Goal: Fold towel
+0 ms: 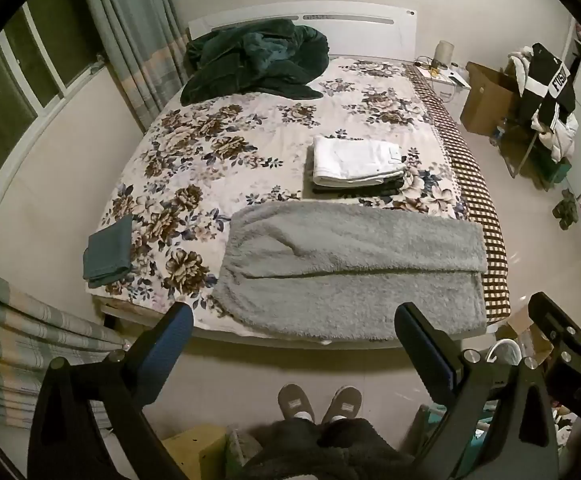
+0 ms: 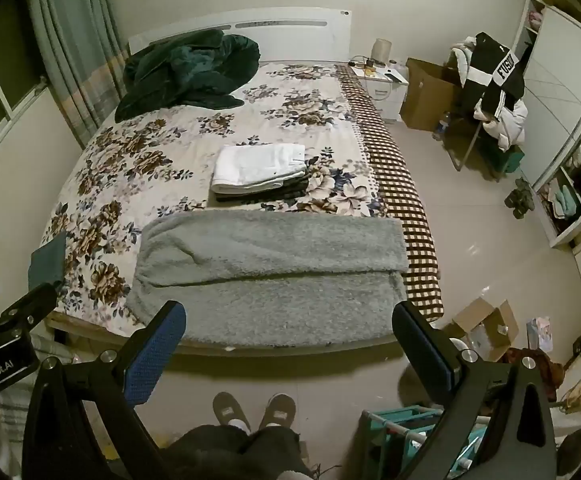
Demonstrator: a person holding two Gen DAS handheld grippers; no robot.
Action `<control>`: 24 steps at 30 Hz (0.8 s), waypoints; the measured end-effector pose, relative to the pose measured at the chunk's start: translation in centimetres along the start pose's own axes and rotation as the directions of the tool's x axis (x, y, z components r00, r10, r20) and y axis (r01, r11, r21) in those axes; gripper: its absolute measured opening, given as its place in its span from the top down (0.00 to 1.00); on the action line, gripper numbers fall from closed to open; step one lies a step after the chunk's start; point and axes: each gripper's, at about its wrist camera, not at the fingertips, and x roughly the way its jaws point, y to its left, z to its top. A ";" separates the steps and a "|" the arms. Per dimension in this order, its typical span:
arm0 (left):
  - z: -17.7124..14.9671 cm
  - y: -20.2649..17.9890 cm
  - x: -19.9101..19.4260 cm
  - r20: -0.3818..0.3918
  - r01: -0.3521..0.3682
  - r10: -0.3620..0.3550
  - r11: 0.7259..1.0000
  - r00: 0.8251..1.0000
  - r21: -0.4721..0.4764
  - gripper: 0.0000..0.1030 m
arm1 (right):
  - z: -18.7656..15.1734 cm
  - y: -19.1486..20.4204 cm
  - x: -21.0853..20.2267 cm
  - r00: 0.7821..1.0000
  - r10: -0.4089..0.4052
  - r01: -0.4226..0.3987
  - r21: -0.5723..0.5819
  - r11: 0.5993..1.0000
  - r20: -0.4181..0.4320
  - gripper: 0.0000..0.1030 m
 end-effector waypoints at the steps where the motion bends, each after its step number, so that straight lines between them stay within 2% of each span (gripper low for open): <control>1: 0.0 0.0 0.0 0.000 -0.002 0.002 1.000 1.000 -0.001 0.00 | 0.0 0.0 0.0 1.000 0.002 -0.002 0.003 1.000 -0.006 0.00; 24: 0.6 0.3 -0.2 0.002 0.018 -0.018 1.000 1.000 -0.011 0.00 | 0.3 1.9 -0.2 1.000 -0.009 0.009 -0.014 1.000 -0.010 0.00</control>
